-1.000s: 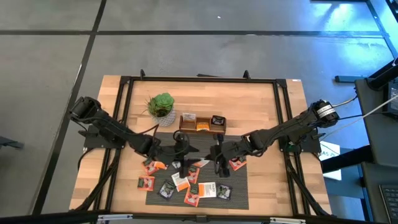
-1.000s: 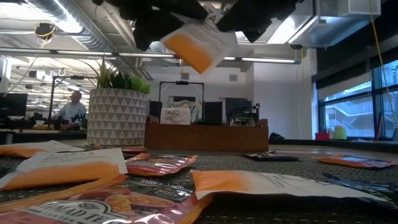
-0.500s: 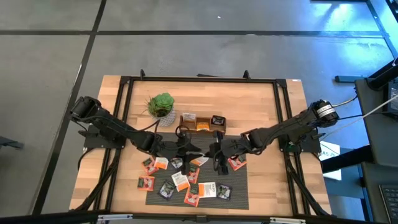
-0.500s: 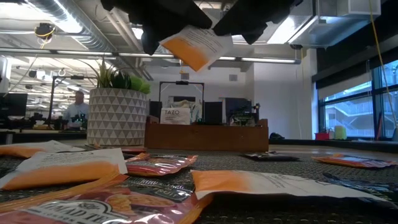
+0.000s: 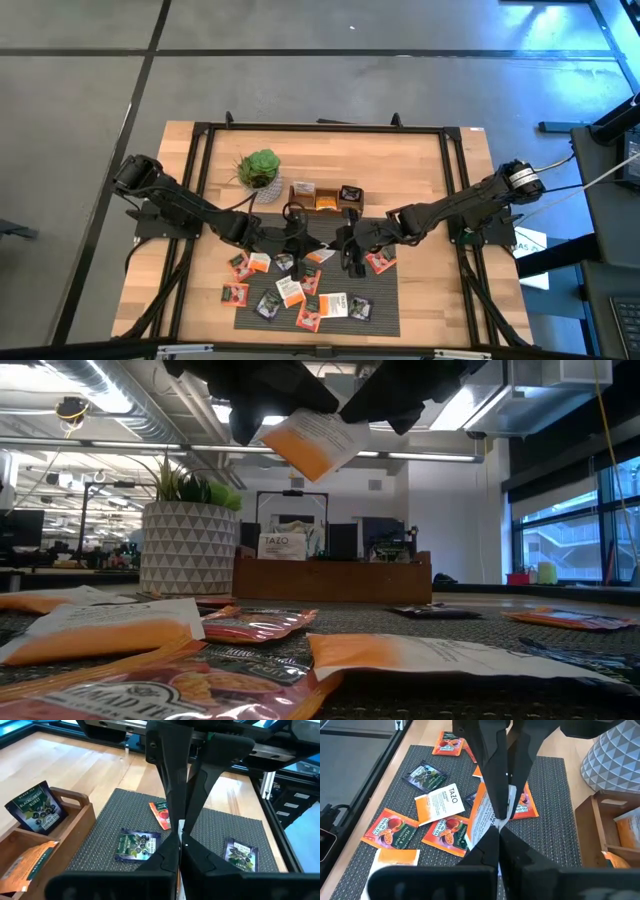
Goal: Pick & Place Tea
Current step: Put the white tea bag into the left section of the wooden organizer
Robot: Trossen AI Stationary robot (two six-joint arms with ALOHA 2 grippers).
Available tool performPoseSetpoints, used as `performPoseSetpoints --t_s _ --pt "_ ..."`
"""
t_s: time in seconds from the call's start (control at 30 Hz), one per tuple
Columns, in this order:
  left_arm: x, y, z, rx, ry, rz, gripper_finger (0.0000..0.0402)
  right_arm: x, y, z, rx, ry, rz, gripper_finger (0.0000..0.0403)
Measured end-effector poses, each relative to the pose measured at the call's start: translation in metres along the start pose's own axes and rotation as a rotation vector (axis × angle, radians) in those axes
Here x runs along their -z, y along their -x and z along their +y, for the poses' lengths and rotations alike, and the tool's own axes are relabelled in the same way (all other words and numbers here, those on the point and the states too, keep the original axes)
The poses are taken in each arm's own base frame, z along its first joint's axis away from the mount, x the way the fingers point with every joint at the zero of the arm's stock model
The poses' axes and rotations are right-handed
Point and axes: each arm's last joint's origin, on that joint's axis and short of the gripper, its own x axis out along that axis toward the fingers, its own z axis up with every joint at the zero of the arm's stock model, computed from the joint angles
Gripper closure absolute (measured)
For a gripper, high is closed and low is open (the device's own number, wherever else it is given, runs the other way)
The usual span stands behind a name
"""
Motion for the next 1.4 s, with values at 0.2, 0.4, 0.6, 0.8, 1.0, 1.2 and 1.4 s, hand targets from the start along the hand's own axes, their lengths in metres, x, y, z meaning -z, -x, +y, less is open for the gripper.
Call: performPoseSetpoints --t_s 0.2,0.4,0.6,0.8,1.0,1.2,1.4 --pt "0.0 0.0 0.0 -0.001 -0.033 -0.001 0.0399 0.0 0.0 0.0 0.0 0.0 0.001 0.0392" --pt "0.0 0.0 0.0 -0.01 -0.033 -0.005 0.0399 0.001 0.0 0.0 0.004 0.011 0.01 0.0387" --pt "-0.007 0.016 -0.003 -0.053 -0.068 -0.035 0.0399 0.006 0.007 -0.004 0.01 -0.002 0.089 0.0318" --pt "0.009 0.039 0.009 -0.079 0.003 -0.172 0.0399 -0.005 0.027 -0.02 0.042 0.004 0.044 0.0232" --pt "0.035 0.052 0.026 -0.033 0.016 -0.39 0.0399 -0.011 0.032 -0.033 0.071 0.057 0.014 0.0197" --pt "0.042 0.05 0.04 -0.069 -0.002 -0.386 0.0399 -0.042 0.037 -0.065 0.002 0.04 -0.066 0.0204" --pt "0.039 0.047 0.047 -0.075 -0.02 -0.388 0.0399 -0.057 0.021 -0.089 -0.089 0.062 -0.079 0.0225"
